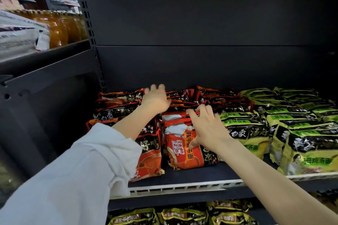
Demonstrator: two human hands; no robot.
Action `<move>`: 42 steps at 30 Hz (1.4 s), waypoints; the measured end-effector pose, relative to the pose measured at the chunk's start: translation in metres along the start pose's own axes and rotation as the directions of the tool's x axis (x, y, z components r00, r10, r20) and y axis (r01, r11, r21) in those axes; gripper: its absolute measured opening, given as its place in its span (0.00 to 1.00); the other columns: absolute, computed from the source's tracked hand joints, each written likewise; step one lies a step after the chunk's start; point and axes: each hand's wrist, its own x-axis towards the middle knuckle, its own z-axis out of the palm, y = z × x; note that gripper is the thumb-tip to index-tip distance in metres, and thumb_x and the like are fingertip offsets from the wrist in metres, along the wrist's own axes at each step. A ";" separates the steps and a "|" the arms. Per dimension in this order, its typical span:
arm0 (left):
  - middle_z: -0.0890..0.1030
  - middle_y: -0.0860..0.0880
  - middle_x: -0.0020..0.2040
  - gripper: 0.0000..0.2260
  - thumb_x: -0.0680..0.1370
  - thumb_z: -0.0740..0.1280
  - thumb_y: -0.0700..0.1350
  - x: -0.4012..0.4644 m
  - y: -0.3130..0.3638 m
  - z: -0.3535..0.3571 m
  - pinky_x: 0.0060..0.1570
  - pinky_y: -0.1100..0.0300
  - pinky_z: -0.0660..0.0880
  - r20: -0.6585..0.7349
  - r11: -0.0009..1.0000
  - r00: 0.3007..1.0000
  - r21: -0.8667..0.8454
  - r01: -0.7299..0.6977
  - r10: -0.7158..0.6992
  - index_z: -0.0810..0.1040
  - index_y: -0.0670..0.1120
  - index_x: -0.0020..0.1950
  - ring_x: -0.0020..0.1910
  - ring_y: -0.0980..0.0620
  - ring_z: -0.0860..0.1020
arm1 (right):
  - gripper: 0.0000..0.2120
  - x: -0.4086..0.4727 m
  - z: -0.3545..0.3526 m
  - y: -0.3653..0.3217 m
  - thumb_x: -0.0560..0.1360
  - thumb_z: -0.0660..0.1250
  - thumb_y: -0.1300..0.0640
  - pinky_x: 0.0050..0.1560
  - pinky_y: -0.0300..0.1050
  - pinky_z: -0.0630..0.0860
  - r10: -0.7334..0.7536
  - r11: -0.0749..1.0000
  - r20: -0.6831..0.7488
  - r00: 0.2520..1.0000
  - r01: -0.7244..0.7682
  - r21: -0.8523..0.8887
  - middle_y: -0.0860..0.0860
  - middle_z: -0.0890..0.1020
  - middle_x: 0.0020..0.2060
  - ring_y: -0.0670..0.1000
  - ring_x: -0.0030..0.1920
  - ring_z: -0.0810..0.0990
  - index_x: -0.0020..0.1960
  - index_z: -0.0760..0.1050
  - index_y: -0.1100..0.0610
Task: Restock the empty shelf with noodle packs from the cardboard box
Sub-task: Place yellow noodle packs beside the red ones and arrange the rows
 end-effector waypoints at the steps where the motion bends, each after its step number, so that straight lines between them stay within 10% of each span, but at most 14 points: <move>1: 0.65 0.41 0.71 0.23 0.81 0.58 0.53 -0.001 0.000 0.003 0.67 0.49 0.64 -0.006 0.996 0.997 0.050 -0.078 0.078 0.62 0.46 0.73 0.71 0.41 0.62 | 0.52 0.001 0.000 -0.001 0.62 0.77 0.42 0.67 0.53 0.64 -0.019 1.000 -0.014 1.000 0.019 -0.004 0.57 0.60 0.67 0.57 0.70 0.57 0.75 0.52 0.53; 6: 0.77 0.37 0.61 0.36 0.79 0.43 0.65 -0.005 -0.011 0.011 0.62 0.52 0.70 0.299 0.992 0.954 0.119 -0.039 0.002 0.76 0.37 0.61 0.60 0.41 0.75 | 0.53 0.002 0.002 0.006 0.59 0.80 0.46 0.67 0.48 0.67 -0.006 0.977 -0.017 1.000 0.010 0.211 0.54 0.59 0.68 0.54 0.70 0.56 0.76 0.53 0.52; 9: 0.70 0.40 0.70 0.37 0.78 0.42 0.66 -0.012 -0.013 0.005 0.72 0.46 0.59 0.274 0.992 0.960 0.094 -0.080 0.051 0.72 0.40 0.68 0.71 0.42 0.65 | 0.51 0.002 0.005 0.012 0.60 0.80 0.48 0.68 0.48 0.65 0.020 0.951 0.003 1.000 -0.020 0.308 0.53 0.61 0.68 0.54 0.70 0.55 0.75 0.56 0.51; 11: 0.65 0.44 0.74 0.30 0.80 0.45 0.62 -0.020 -0.010 0.003 0.74 0.45 0.49 0.225 0.978 0.953 -0.006 -0.207 0.203 0.68 0.45 0.72 0.76 0.45 0.55 | 0.51 0.003 0.007 0.011 0.60 0.80 0.49 0.67 0.47 0.65 0.025 0.936 -0.016 1.000 -0.018 0.353 0.53 0.62 0.67 0.53 0.70 0.56 0.75 0.56 0.51; 14: 0.74 0.48 0.67 0.21 0.80 0.56 0.57 -0.031 -0.003 0.003 0.67 0.55 0.65 0.270 0.921 0.886 -0.215 -0.326 0.377 0.72 0.47 0.69 0.67 0.49 0.70 | 0.53 0.000 0.011 0.007 0.59 0.81 0.51 0.66 0.47 0.65 0.052 0.896 -0.074 0.996 -0.014 0.443 0.54 0.61 0.68 0.53 0.70 0.56 0.75 0.53 0.51; 18: 0.74 0.50 0.60 0.30 0.72 0.71 0.57 -0.034 -0.005 0.005 0.58 0.60 0.70 0.284 0.894 0.858 0.006 -0.447 0.427 0.70 0.45 0.68 0.59 0.52 0.73 | 0.62 -0.010 0.022 0.002 0.59 0.80 0.46 0.69 0.50 0.62 0.207 0.880 -0.177 0.962 -0.103 0.464 0.58 0.57 0.70 0.56 0.72 0.55 0.77 0.41 0.53; 22: 0.74 0.45 0.62 0.29 0.71 0.72 0.54 -0.026 -0.010 0.004 0.59 0.51 0.74 0.308 0.918 0.881 0.053 -0.393 0.359 0.71 0.40 0.66 0.60 0.44 0.76 | 0.65 -0.010 0.020 -0.003 0.62 0.80 0.49 0.59 0.46 0.70 0.258 0.760 -0.046 0.965 -0.173 0.626 0.61 0.72 0.65 0.56 0.60 0.75 0.76 0.31 0.54; 27: 0.75 0.47 0.64 0.32 0.70 0.74 0.53 -0.026 -0.016 0.001 0.56 0.59 0.72 0.249 0.939 0.906 -0.064 -0.338 0.343 0.68 0.43 0.70 0.60 0.48 0.75 | 0.50 -0.005 0.028 -0.005 0.62 0.80 0.51 0.65 0.48 0.68 0.321 0.546 0.113 0.940 -0.281 0.789 0.56 0.73 0.66 0.56 0.66 0.71 0.74 0.54 0.59; 33: 0.81 0.45 0.42 0.40 0.69 0.76 0.50 -0.031 -0.014 0.002 0.34 0.59 0.75 0.324 0.942 0.885 -0.109 -0.316 0.335 0.57 0.46 0.74 0.29 0.52 0.76 | 0.37 -0.002 0.020 -0.010 0.56 0.82 0.48 0.57 0.49 0.75 0.319 0.657 0.012 0.948 -0.231 0.717 0.53 0.80 0.52 0.53 0.55 0.77 0.60 0.72 0.58; 38: 0.82 0.44 0.41 0.38 0.66 0.78 0.49 -0.027 -0.022 -0.008 0.30 0.59 0.76 0.330 0.942 0.885 -0.175 -0.286 0.329 0.62 0.44 0.69 0.28 0.52 0.77 | 0.38 0.002 -0.001 -0.020 0.60 0.81 0.51 0.61 0.47 0.68 0.251 0.812 -0.048 0.967 -0.183 0.554 0.54 0.69 0.54 0.55 0.61 0.68 0.63 0.68 0.60; 42: 0.83 0.46 0.49 0.34 0.61 0.79 0.54 -0.027 -0.030 -0.012 0.50 0.49 0.80 0.356 0.934 0.870 -0.233 -0.271 0.341 0.71 0.46 0.62 0.46 0.46 0.82 | 0.36 0.004 -0.017 -0.031 0.64 0.79 0.53 0.59 0.49 0.70 0.131 0.953 -0.094 0.987 -0.100 0.285 0.56 0.66 0.57 0.56 0.63 0.64 0.65 0.66 0.61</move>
